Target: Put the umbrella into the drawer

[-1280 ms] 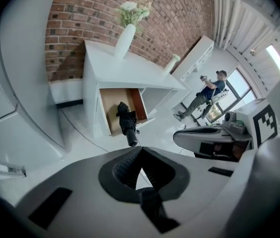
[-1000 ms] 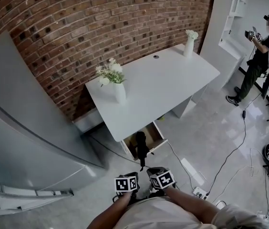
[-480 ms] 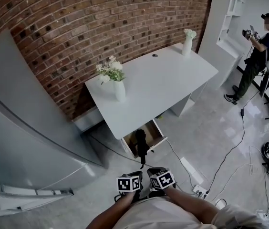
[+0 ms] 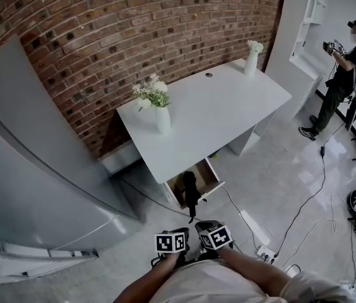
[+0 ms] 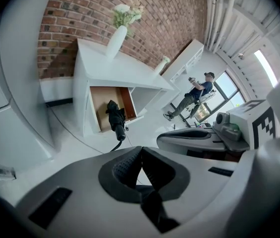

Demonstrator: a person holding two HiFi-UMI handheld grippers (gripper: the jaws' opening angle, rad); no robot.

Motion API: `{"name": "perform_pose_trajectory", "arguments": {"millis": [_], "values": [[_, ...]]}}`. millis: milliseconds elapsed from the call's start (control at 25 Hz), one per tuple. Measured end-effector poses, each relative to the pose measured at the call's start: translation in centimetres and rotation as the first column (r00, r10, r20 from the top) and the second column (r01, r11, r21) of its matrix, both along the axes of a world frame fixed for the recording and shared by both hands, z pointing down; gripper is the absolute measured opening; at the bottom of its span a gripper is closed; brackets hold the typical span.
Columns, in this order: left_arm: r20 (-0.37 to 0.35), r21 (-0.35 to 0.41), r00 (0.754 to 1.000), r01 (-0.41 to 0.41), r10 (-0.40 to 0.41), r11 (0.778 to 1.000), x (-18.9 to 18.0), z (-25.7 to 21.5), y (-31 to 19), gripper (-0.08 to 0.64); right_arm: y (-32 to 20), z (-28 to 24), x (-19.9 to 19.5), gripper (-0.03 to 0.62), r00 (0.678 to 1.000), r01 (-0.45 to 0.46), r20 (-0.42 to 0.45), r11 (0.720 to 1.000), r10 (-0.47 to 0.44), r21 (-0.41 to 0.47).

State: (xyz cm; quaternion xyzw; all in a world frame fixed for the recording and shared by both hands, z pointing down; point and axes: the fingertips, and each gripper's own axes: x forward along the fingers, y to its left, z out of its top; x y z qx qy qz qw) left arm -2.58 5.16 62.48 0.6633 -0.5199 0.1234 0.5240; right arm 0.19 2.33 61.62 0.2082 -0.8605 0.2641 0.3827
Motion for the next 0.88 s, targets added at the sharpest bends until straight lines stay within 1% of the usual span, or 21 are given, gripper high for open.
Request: {"name": "perform_pose_trajectory", "arguments": {"millis": [320, 520, 880], "values": [[-0.006, 0.001, 1.000, -0.002, 0.002, 1.000, 0.0, -0.1, -0.1, 0.009, 0.4, 0.1, 0.4, 0.017, 1.000, 0.004, -0.025, 1.000, -0.004, -0.007], [-0.004, -0.007, 1.000, -0.013, 0.012, 1.000, 0.7, 0.2, 0.0, 0.009, 0.1, 0.2, 1.2, 0.017, 1.000, -0.014, -0.023, 1.000, 0.014, -0.008], [0.009, -0.005, 1.000, -0.010, 0.010, 1.000, 1.1, 0.1, -0.4, 0.009, -0.2, 0.0, 1.7, 0.017, 1.000, -0.004, -0.021, 1.000, 0.004, 0.000]]}}
